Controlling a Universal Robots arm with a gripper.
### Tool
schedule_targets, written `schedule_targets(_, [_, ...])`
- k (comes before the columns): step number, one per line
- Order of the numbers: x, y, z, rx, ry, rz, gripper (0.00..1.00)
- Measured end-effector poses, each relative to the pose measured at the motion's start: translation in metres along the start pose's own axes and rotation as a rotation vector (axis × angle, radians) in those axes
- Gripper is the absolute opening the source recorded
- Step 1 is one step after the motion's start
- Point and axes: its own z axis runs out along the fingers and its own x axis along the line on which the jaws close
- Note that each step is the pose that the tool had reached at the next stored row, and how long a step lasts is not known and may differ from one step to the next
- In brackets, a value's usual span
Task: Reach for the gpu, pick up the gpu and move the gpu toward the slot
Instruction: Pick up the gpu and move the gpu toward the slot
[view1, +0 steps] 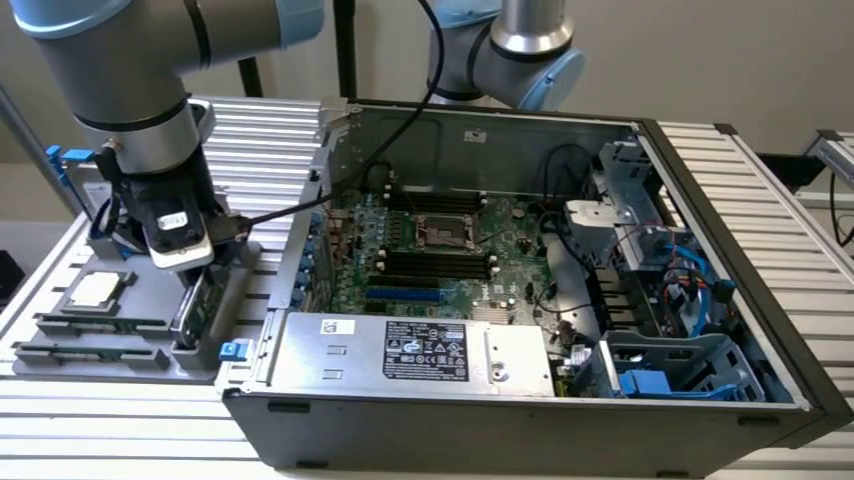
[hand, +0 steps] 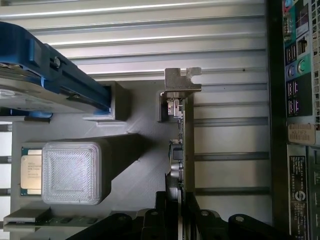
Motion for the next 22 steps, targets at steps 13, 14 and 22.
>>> schedule_targets(13, [0.003,0.0014,-0.0423,0.0001,0.0,-0.003,0.26])
schedule_targets(14, [0.003,0.0016,-0.0467,0.0001,-0.0001,-0.004,0.26])
schedule_targets(22, [0.005,0.0028,-0.0833,0.0002,0.0,-0.006,0.26])
